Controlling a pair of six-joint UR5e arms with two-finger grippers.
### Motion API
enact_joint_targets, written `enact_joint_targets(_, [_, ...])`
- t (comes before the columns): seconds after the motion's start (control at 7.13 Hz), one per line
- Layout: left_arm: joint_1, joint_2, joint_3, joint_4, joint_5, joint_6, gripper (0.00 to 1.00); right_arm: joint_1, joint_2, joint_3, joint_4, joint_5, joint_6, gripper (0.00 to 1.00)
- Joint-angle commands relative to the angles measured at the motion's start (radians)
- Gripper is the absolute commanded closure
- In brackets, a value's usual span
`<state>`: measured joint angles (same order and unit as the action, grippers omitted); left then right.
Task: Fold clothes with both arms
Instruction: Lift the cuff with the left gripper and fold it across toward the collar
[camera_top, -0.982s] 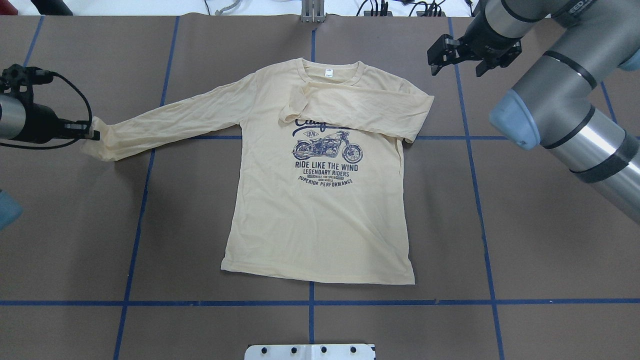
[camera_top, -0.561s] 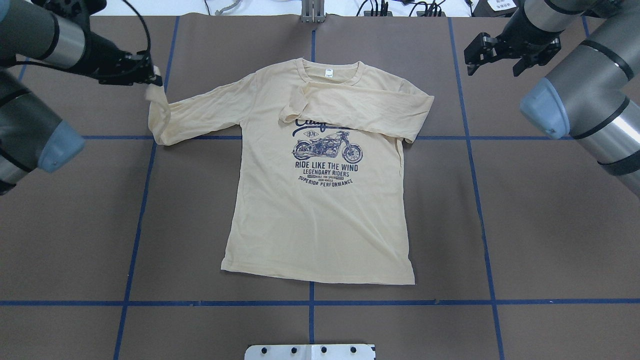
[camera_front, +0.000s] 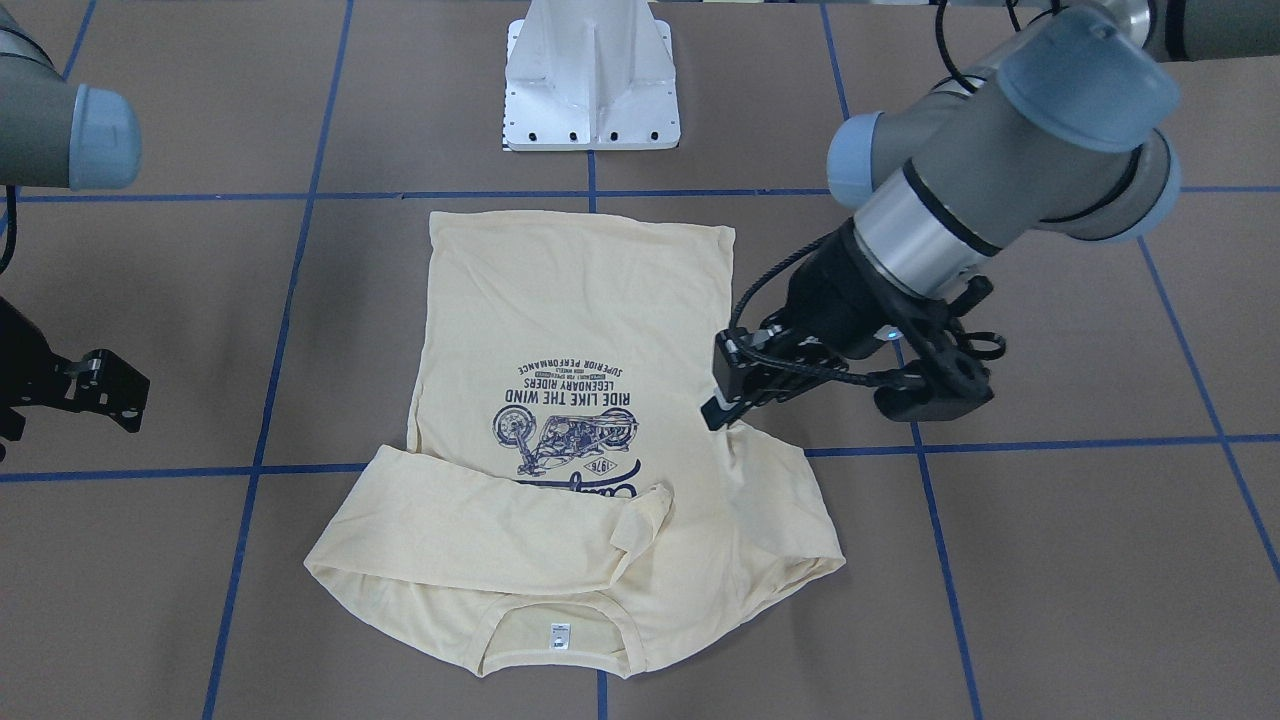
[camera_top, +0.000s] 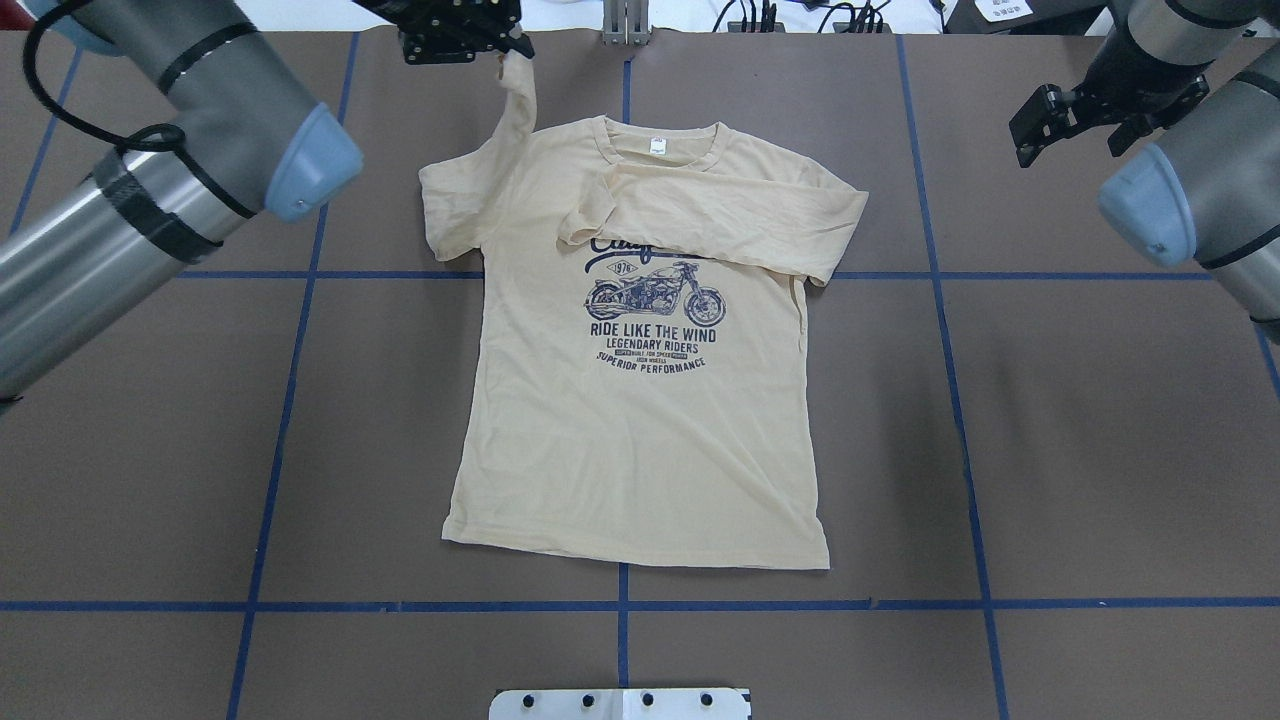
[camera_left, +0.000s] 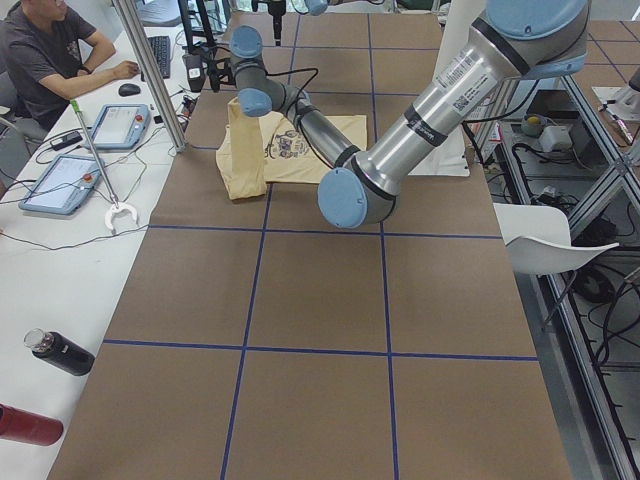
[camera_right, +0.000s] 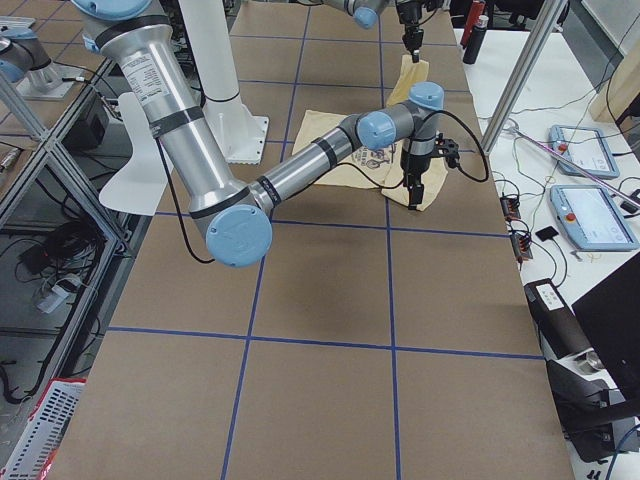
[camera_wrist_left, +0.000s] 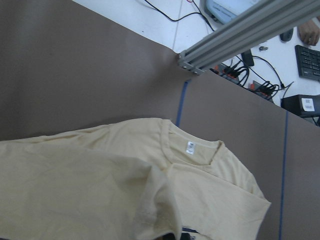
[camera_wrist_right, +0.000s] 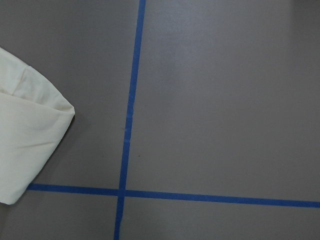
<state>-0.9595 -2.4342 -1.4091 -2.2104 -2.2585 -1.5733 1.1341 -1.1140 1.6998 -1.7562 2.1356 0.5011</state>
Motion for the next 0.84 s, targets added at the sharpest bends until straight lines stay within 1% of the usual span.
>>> enact_joint_targets(0.0, [0.073, -0.097, 0.146, -0.125, 0.007, -0.080, 1.00, 0.004, -0.004, -0.014, 0.000, -0.005, -0.006, 0.00])
enact_joint_targets(0.14, [0.100, -0.126, 0.191, -0.150, 0.060, -0.088, 1.00, 0.004, -0.004, -0.014, 0.000, -0.005, -0.007, 0.00])
enact_joint_targets(0.28, [0.140, -0.123, 0.194, -0.161, 0.113, -0.088, 1.00, 0.004, -0.003, -0.017, 0.000, -0.003, -0.006, 0.00])
enact_joint_targets(0.42, [0.165, -0.123, 0.205, -0.163, 0.146, -0.090, 1.00, 0.003, -0.003, -0.022, 0.001, -0.005, -0.006, 0.00])
enact_joint_targets(0.56, [0.189, -0.123, 0.238, -0.196, 0.198, -0.090, 1.00, 0.003, -0.003, -0.028, 0.001, -0.005, -0.006, 0.00])
enact_joint_targets(0.7, [0.215, -0.125, 0.302, -0.272, 0.247, -0.090, 1.00, 0.003, -0.001, -0.032, 0.003, -0.005, -0.006, 0.00])
